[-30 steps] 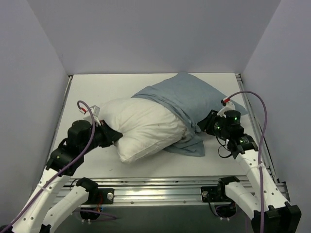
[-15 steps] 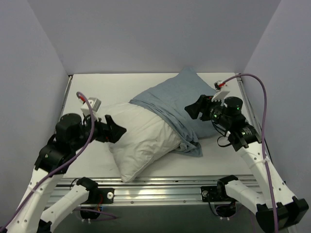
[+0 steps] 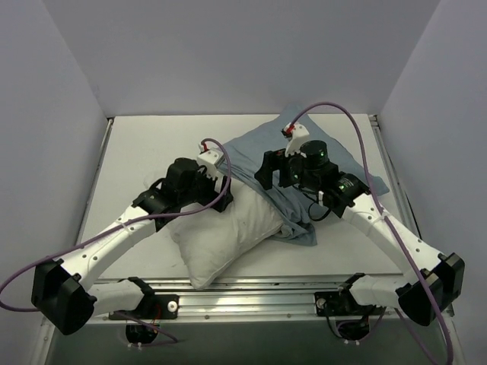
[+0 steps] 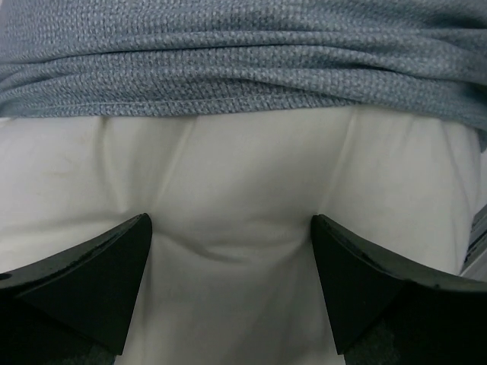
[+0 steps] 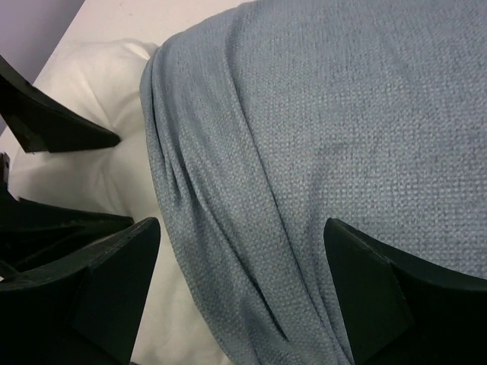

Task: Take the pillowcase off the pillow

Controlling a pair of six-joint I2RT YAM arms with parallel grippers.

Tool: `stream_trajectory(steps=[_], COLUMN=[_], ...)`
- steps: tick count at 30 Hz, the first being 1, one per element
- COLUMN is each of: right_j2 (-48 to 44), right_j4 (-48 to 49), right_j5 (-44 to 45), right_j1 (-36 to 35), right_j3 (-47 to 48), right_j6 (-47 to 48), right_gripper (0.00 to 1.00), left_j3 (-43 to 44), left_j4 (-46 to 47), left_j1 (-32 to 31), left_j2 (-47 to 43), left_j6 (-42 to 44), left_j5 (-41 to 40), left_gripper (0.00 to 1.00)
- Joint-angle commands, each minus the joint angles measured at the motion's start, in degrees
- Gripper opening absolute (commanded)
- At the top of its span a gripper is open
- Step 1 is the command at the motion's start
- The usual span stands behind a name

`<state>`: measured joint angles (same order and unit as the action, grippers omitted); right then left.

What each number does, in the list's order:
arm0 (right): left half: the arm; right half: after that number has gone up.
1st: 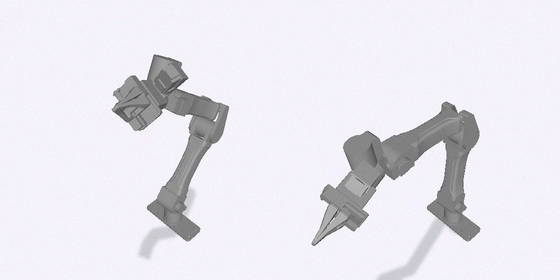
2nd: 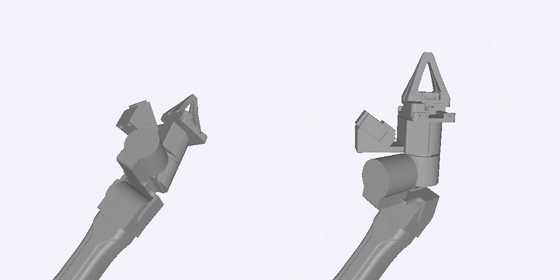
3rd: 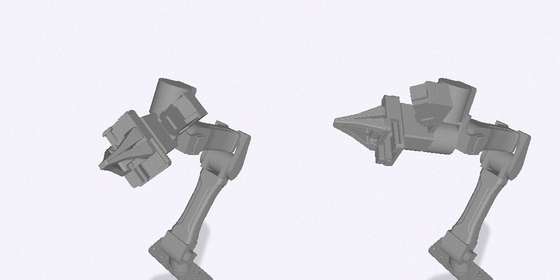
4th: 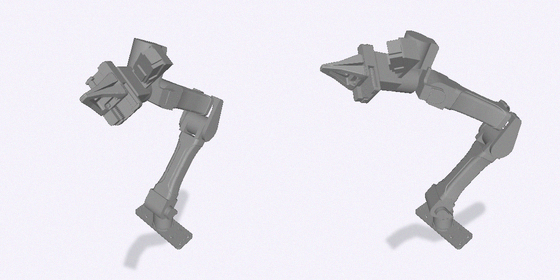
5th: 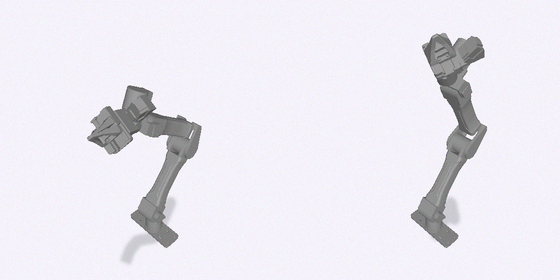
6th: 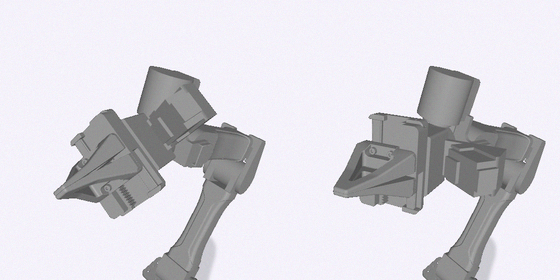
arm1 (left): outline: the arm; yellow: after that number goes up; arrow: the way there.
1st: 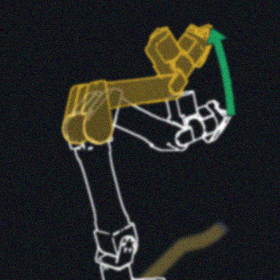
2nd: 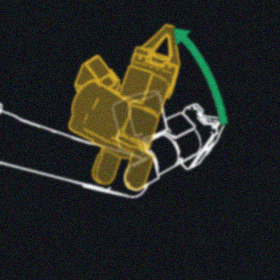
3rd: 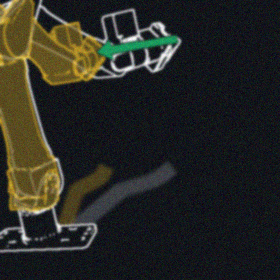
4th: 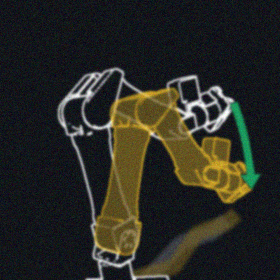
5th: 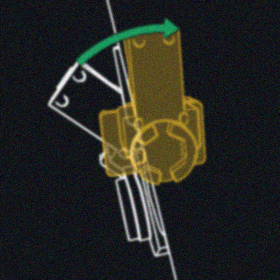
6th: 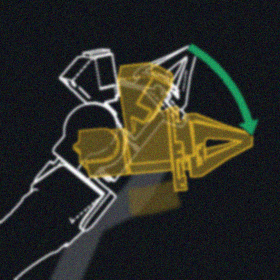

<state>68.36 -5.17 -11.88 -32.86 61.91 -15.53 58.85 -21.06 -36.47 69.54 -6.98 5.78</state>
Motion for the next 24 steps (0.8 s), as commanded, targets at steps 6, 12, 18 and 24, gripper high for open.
stream_trajectory(steps=[6,12,18,24], right_j2=[11.1,19.5,25.2,29.6], right_j4=[-2.9,-7.2,-7.3,-8.7], right_j5=[8.9,16.2,26.5,36.9], right_j1=[-5.7,-11.4,-12.1,-8.2], right_j3=[13.5,21.1,19.7,19.7], right_j6=[8.4,10.4,8.9,6.7], right_gripper=[0.86,0.88,0.86,0.16], left_j3=[-15.5,-19.2,-19.3,-16.1], left_j4=[15.6,17.2,15.8,5.8], left_j1=[-4.8,-5.2,-5.2,-5.3], left_j2=[-0.9,-0.9,-3.0,-8.3], left_j6=[-13.4,-17.0,-17.4,-19.0], left_j5=[-12.3,-12.3,-12.7,-13.4], left_gripper=[0.93,0.37,0.02,0.02])
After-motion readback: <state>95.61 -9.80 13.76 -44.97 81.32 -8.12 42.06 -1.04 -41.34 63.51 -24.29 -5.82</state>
